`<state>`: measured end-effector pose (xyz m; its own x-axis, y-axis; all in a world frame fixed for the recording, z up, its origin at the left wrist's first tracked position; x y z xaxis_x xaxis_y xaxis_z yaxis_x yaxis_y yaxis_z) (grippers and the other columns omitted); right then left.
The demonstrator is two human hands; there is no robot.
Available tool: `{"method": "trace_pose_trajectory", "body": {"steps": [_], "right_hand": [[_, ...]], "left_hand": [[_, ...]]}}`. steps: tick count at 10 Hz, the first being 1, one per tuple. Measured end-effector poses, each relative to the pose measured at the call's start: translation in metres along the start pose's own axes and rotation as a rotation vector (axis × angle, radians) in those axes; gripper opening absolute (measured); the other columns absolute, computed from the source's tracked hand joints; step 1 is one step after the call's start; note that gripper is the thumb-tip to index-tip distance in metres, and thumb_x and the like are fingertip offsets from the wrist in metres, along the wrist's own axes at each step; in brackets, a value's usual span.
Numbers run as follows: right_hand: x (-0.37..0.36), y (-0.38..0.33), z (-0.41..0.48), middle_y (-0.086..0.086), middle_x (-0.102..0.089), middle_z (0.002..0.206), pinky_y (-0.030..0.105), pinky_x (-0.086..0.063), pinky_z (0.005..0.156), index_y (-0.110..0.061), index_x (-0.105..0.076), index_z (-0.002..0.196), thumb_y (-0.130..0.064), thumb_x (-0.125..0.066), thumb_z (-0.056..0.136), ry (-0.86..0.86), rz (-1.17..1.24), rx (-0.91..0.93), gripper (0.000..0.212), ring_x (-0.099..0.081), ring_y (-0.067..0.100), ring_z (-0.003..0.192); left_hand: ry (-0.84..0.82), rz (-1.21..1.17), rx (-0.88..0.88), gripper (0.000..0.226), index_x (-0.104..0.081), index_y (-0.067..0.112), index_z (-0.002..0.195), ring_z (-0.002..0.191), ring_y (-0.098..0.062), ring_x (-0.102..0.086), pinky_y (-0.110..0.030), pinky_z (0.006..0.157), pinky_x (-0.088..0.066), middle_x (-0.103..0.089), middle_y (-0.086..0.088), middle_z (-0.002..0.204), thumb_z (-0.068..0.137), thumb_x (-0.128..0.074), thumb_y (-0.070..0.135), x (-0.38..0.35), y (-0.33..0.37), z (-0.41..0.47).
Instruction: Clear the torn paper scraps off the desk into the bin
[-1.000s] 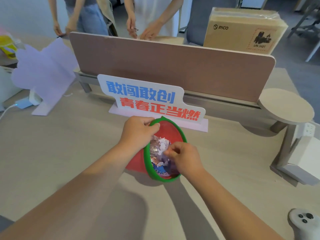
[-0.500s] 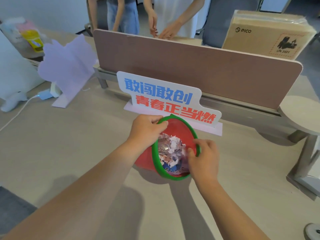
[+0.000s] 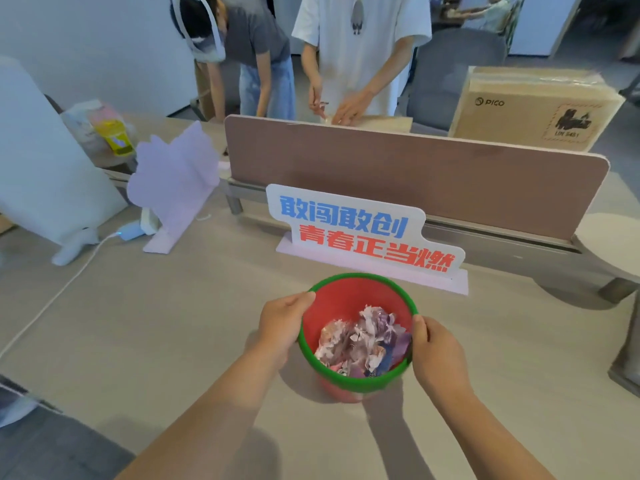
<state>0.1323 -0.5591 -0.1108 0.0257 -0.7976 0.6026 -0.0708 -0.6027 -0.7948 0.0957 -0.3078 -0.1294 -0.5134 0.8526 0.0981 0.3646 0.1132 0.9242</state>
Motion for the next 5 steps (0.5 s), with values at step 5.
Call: {"method": "trace_pose_trajectory", "body": {"steps": [5], "right_hand": [[0.026, -0.037, -0.014, 0.012, -0.065, 0.111, 0.032, -0.043, 0.084, -0.008, -0.061, 0.113, -0.034, -0.039, 0.096, 0.006, -0.03, -0.181, 0.038, -0.059, 0.028, 0.101]], "left_hand": [[-0.313, 0.575, 0.024, 0.046, -0.071, 0.016, 0.085, 0.053, -0.019, -0.051, -0.026, 0.058, -0.042, -0.057, -0.001, 0.061, 0.09, -0.047, 0.055, 0.023, 0.025, 0.02]]}}
Point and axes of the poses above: each hand's wrist, its own z-axis towards the middle knuckle, its own x-axis out of the back of the hand, y = z × x, the point moved 8 cm from there along z, towards the middle knuckle
